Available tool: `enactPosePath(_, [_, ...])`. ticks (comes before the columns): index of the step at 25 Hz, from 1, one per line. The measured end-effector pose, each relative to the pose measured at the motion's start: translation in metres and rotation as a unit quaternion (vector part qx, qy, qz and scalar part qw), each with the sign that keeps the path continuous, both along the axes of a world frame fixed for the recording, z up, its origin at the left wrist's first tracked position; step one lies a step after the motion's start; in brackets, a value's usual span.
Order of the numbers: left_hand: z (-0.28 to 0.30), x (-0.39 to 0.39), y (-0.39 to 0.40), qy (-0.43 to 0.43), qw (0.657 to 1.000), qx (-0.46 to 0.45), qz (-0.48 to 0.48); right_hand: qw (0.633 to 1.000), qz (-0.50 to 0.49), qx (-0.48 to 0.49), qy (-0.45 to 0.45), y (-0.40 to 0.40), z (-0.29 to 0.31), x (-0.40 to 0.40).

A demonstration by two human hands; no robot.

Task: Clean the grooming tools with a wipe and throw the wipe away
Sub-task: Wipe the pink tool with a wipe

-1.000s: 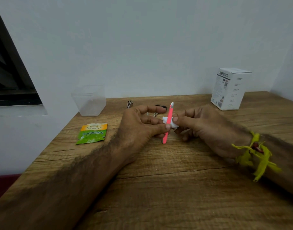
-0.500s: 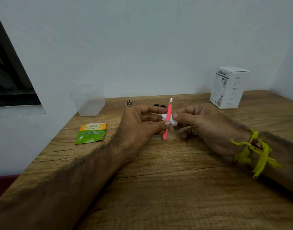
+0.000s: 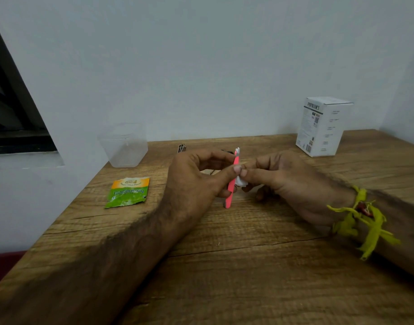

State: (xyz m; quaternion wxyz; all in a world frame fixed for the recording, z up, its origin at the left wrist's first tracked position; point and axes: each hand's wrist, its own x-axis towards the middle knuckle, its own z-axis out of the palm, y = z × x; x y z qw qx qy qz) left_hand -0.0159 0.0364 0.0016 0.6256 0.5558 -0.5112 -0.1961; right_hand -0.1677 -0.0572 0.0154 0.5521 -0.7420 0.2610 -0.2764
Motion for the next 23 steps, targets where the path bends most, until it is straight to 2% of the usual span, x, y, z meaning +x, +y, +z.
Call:
enactPosePath(5, [-0.001,0.001,-0.001,0.096,0.995,0.016,-0.028,0.988,-0.079,0.11,-0.076,-0.005,0.002,0.003])
enactPosePath(11, [0.0,0.004,-0.003,0.169,0.983,0.054,-0.048,0.969,-0.181,0.125,-0.11,-0.014,0.003,0.001])
enactPosePath(23, [0.0,0.006,-0.002,0.136,0.984,0.069,-0.094,0.963,-0.139,0.174,-0.151,-0.01,0.002,0.004])
